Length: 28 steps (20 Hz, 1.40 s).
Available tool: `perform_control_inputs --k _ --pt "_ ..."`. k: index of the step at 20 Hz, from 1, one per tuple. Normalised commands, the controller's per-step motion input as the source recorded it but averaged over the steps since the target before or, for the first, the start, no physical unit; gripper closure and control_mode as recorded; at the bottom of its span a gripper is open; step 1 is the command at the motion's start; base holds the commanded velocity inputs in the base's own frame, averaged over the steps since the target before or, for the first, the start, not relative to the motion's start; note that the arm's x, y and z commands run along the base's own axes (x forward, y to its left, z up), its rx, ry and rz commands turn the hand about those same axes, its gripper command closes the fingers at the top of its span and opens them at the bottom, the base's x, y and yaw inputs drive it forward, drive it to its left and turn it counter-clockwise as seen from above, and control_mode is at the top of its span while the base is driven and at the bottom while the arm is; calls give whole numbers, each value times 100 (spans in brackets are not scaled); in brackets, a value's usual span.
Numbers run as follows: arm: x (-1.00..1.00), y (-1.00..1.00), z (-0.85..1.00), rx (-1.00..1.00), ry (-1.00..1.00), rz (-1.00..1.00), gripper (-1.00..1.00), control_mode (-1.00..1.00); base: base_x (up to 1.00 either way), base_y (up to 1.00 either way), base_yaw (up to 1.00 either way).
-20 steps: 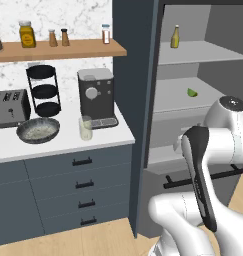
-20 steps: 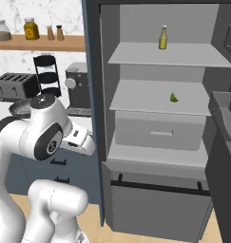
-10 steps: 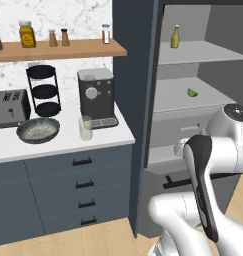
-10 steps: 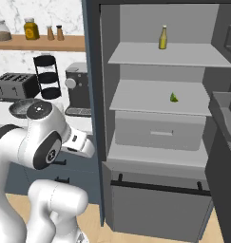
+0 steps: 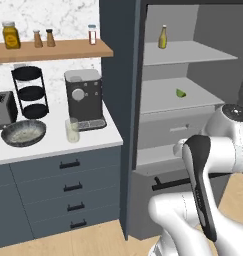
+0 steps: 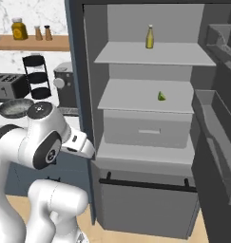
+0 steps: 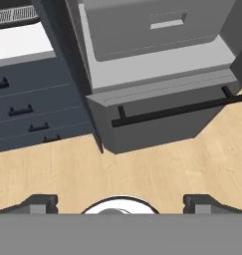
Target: Grab a lemon wedge from the fridge and one ice cube from the ice bowl, and put them in the glass of lemonade.
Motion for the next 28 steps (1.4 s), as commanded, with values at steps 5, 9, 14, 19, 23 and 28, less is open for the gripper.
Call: perform_control_inputs --k 5,9,14,19,23,28 --pt "0 0 0 0 0 0 -100 100 0 -56 0" --pt "0 0 0 0 0 0 -100 100 0 -46 0" --pt "0 0 0 0 0 0 -100 100 0 -45 0" --pt "0 0 0 0 0 0 -100 100 0 -45 0" --pt "0 0 0 0 0 0 -100 100 0 -39 0" --pt "0 0 0 0 0 0 -100 100 5 -29 0"
